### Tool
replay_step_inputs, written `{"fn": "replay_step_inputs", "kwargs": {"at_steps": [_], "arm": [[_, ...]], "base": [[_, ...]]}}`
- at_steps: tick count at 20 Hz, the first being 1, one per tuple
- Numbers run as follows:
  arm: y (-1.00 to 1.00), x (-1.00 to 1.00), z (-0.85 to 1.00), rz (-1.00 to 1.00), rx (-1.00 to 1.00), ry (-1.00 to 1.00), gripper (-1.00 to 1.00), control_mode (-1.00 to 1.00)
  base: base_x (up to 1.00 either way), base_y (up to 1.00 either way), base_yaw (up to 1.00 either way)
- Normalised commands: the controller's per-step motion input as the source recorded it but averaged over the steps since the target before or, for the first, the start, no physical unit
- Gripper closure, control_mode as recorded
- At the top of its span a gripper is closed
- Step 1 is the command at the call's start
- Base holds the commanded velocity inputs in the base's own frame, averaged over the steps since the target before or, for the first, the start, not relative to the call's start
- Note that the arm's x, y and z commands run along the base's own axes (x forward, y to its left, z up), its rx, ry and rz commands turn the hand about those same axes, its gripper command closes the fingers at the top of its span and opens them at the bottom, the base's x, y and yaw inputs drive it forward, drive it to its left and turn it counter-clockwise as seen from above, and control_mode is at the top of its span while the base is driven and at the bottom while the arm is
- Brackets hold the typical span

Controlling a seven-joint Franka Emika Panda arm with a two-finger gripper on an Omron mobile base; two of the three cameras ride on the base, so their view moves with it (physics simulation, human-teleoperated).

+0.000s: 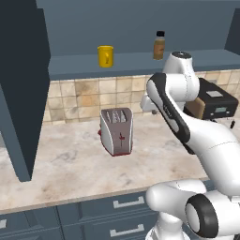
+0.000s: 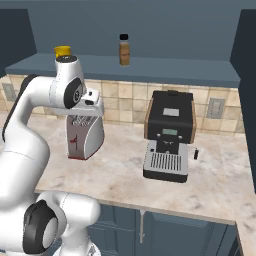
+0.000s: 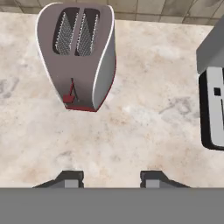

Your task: Take the cinnamon bottle from the cabinet and place it on the dining table, next to the plate with the cupcake. Then take the chocolate from the dining counter and place it on the cupcake plate.

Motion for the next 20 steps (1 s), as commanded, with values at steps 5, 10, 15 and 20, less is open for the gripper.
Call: {"fn": "replay_step_inputs", "kwargs": {"at_steps": [5,10,15,20], "arm": [[-0.09,0.02,0.02,-0.06,0.00,0.00,-1.00,-1.00],[-0.37,0.03,0.56,-0.24,-0.04,-0.29,-1.00,-1.00],[-0.52,0.09,0.77,-0.27,-0.02,-0.35,-1.00,-1.00],[-0.26,0.42,0.96,-0.17,0.00,-0.30,-1.00,-1.00]], "base": [[0.00,0.00,0.00],[0.00,0.00,0.00],[0.00,0.00,0.00],[0.00,0.00,0.00]]}}
